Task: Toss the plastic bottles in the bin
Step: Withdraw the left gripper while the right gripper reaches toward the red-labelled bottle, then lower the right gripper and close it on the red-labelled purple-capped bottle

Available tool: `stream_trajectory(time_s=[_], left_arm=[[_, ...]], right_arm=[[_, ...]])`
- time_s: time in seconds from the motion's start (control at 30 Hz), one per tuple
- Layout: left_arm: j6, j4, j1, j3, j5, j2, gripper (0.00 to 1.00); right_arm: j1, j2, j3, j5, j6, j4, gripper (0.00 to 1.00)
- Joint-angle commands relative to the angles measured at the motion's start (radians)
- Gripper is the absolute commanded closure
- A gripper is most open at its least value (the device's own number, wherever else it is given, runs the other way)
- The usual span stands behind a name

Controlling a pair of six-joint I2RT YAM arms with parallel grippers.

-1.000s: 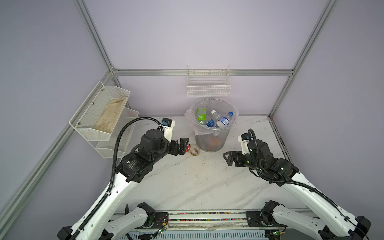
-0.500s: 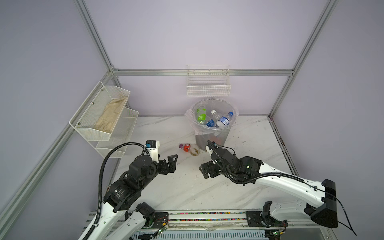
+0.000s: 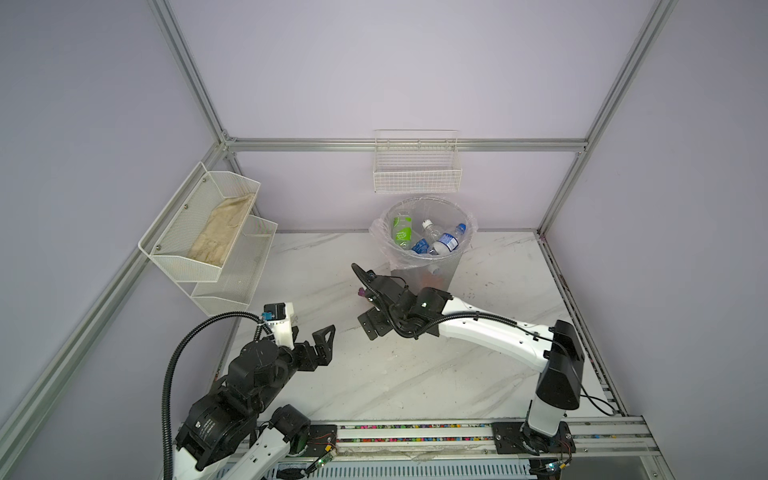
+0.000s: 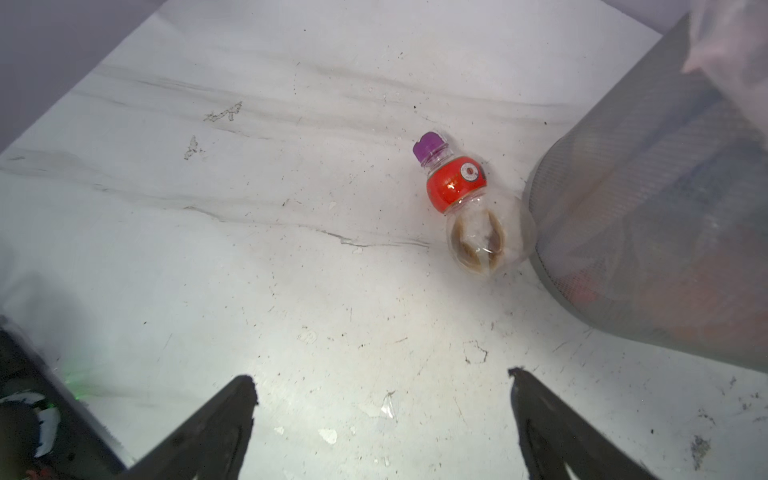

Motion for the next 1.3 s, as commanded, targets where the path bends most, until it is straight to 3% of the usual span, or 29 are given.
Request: stream_trajectory(time_s=[0.0, 0.3, 0.63, 0.97, 1.27], left_arm=[[-0.02, -0.029, -0.002, -0.014, -0.026, -0.019, 0.0], [-0.043, -0.031, -0.002, -0.021, 0.002, -0.041, 0.0], [-0.05, -0.024, -0.002, -0.023, 0.003, -0.048, 0.0], [-0.043, -0.025, -0.002, -0.019, 0.001, -0.053, 0.0], [-0.039, -0.027, -0.002, 0.001, -0.014, -0.045, 0.0]], right_arm=[[0.002, 0.103, 0.11, 0.054, -0.11, -0.091, 0.02], [-0.069, 0.358, 0.41, 0.071, -0.179, -0.203, 0.02], [-0.18, 0.511, 0.517, 0.047, -0.194, -0.215, 0.02], [-0.204, 0.582, 0.464, 0.05, -0.209, -0.19, 0.03], [-0.204, 0.479, 0.258, 0.007, -0.172, -0.103, 0.07]])
